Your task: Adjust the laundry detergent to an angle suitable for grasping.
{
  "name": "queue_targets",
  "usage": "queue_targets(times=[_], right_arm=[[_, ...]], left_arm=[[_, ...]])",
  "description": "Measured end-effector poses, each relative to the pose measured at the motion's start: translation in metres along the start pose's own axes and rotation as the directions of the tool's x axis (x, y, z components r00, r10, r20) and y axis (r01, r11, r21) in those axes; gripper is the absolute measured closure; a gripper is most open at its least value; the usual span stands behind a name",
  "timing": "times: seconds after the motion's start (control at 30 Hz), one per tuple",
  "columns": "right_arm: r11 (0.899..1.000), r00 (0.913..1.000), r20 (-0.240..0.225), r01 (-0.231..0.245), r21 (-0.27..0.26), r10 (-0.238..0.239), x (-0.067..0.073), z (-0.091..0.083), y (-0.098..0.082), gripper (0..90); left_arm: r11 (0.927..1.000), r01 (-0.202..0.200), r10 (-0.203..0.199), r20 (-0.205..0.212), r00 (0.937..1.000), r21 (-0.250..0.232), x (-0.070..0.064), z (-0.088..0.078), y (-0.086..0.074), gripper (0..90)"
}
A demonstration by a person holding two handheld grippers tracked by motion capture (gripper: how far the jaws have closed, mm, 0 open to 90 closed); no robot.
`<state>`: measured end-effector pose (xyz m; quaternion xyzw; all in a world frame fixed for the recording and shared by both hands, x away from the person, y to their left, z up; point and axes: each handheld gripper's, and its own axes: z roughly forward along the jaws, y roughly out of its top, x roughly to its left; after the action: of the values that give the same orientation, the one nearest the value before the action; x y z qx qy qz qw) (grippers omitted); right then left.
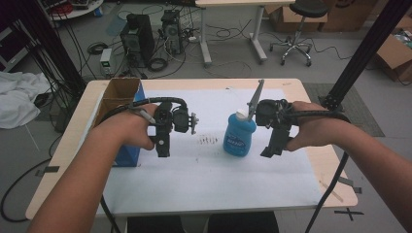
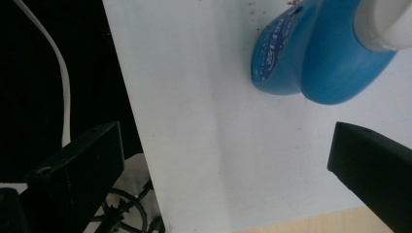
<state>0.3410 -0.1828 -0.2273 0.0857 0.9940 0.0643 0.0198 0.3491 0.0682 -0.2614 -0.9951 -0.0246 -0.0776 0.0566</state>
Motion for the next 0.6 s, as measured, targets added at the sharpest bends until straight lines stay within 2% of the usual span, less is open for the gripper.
queue_targets(times=[0.33,0.6], right_arm=[[0.999,0.999,-0.008,0.043,0.001,-0.043,0.015,0.002,0.006,0.0],[0.997,0.9969,-0.016,0.077,0.018,-0.077,0.016,0.009,0.015,0.0]], left_arm=[[1.0,-0.001,0.001,-0.011,0.9999,-0.003,0.0,-0.003,0.002,0.1],[0.9999,-0.004,0.003,-0.013,0.9999,-0.012,0.0,-0.005,0.006,0.1]])
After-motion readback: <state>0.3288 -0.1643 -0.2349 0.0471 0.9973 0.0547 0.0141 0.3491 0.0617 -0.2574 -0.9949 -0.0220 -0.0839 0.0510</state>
